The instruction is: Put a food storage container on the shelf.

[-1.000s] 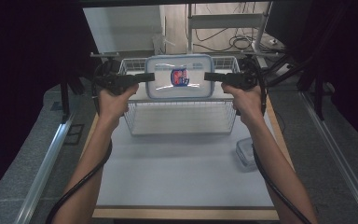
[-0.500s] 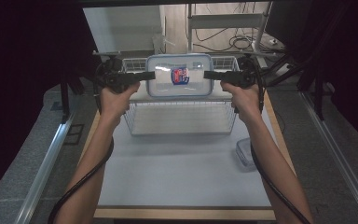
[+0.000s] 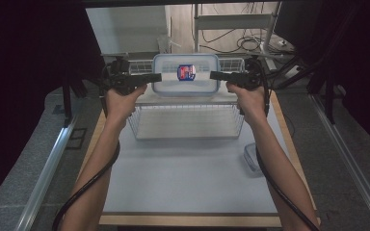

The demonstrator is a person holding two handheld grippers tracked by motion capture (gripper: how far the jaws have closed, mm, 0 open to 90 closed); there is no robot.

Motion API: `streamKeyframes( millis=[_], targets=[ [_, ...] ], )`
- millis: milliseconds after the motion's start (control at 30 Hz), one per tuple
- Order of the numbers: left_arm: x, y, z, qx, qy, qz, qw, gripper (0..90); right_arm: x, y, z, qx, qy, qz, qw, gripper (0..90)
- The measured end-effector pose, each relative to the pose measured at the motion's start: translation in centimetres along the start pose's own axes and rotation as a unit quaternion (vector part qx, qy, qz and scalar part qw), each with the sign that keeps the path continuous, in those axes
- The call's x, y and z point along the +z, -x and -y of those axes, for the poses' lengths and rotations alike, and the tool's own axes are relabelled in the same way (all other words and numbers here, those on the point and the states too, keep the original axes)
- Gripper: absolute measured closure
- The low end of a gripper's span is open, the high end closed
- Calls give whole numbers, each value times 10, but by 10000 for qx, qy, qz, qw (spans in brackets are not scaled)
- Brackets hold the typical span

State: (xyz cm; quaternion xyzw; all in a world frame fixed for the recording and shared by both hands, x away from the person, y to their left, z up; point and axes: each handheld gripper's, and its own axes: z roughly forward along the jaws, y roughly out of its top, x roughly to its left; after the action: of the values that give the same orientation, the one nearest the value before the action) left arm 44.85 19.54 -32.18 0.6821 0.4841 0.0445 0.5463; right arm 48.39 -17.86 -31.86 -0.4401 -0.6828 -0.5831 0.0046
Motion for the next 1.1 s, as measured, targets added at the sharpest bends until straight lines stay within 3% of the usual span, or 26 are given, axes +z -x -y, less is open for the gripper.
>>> streamKeyframes(
  millis=[67, 100, 167, 267, 400, 467, 500, 533, 567, 633, 700, 733, 800, 867, 1100],
  targets=[
    [2, 1, 0, -20, -5, -72, 10000, 420, 1, 0, 0, -39, 13, 110, 9999, 404],
    [4, -2, 1, -94, 60, 37, 9999, 448, 1, 0, -1, -292, 10, 390, 9988, 439],
    [4, -2, 1, -61, 70, 28, 10000, 452, 1, 1, -2, -282, 40, 406, 9988, 456],
    [1, 1, 2, 53, 151, 13, 9999, 444, -1, -2, -3, -458, 23, 488, 9978, 486],
    [-7, 4, 3, 141, 356, 102, 9992, 430, -8, -15, -3, -1030, 55, 735, 9919, 542],
    [-17, 10, 6, 425, 442, 24, 9981, 445, -15, -22, -1, -1249, 72, 769, 9892, 610],
    [-20, 12, 8, 549, 443, 1, 9975, 473, -18, -26, 0, -1345, 68, 798, 9877, 660],
    [-20, 12, 8, 549, 443, 1, 9975, 515, -21, -30, 2, -1455, 44, 822, 9859, 704],
    [-25, 15, 15, 751, 438, -44, 9962, 555, -24, -33, 5, -1564, 12, 829, 9842, 752],
    [-26, 17, 22, 907, 382, -86, 9951, 674, -28, -41, 13, -1738, -38, 836, 9812, 836],
    [-26, 18, 27, 983, 306, -128, 9946, 719, -30, -44, 17, -1827, -67, 809, 9798, 863],
    [-23, 18, 33, 1056, 201, -176, 9941, 808, -30, -46, 27, -1937, -188, 712, 9783, 889],
    [-19, 17, 36, 1066, 128, -158, 9941, 851, -25, -46, 36, -2062, -394, 747, 9749, 890],
    [-13, 16, 40, 1068, 46, -149, 9942, 867, -22, -45, 39, -2099, -473, 796, 9733, 891],
    [4, 14, 40, 1068, -94, -291, 9938, 853, -10, -31, 39, -1982, -540, 778, 9756, 890]
  ],
)
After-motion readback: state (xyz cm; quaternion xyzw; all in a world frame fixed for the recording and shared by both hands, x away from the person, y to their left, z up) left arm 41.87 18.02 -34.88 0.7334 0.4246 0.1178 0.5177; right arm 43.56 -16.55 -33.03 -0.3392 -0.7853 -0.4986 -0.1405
